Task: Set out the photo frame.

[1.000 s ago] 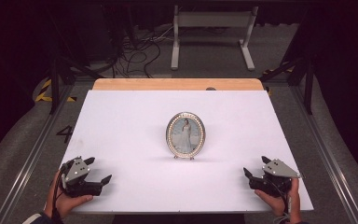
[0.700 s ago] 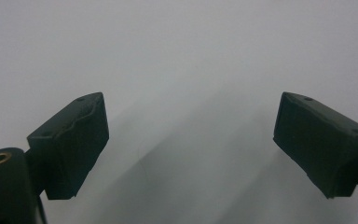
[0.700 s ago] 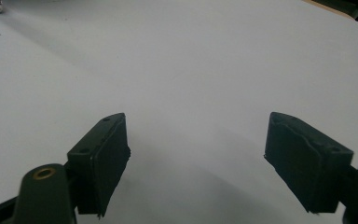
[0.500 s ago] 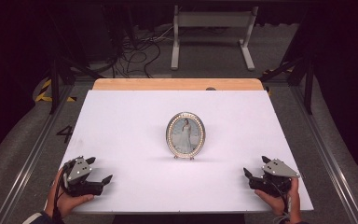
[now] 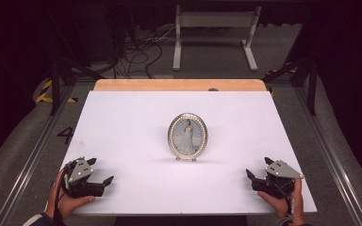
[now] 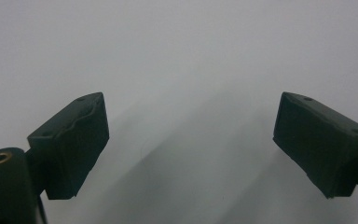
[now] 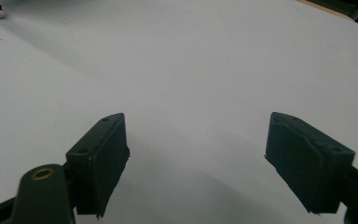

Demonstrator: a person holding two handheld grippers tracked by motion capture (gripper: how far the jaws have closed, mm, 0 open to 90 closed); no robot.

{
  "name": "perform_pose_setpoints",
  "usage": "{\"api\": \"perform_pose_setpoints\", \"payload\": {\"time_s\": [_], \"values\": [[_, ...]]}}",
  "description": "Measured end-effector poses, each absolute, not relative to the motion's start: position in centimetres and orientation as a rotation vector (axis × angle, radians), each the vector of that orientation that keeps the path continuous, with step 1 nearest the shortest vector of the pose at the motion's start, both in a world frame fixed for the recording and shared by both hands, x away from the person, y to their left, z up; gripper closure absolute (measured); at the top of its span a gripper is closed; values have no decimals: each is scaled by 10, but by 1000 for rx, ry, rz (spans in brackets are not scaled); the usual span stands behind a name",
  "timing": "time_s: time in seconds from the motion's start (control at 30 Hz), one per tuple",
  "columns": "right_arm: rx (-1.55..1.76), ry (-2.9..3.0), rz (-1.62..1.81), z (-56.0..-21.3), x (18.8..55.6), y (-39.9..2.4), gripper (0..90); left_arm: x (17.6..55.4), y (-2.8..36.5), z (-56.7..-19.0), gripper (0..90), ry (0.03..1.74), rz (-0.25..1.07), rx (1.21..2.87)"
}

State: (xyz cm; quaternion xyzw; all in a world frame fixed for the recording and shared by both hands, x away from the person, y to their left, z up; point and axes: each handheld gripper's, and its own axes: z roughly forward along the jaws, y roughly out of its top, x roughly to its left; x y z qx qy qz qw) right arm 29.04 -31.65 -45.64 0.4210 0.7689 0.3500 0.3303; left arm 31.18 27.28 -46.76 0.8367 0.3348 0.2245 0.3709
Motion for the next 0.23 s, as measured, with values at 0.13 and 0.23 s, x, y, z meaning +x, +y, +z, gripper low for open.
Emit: {"api": "perform_pose_setpoints", "payload": {"time_s": [0.13,0.23], "values": [[1105,2009,916,-457,291,-317,209,312,273,-467,108,863,578,2145],[1110,2006,922,-457,291,-317,208,313,272,-467,108,860,582,2144]]}}
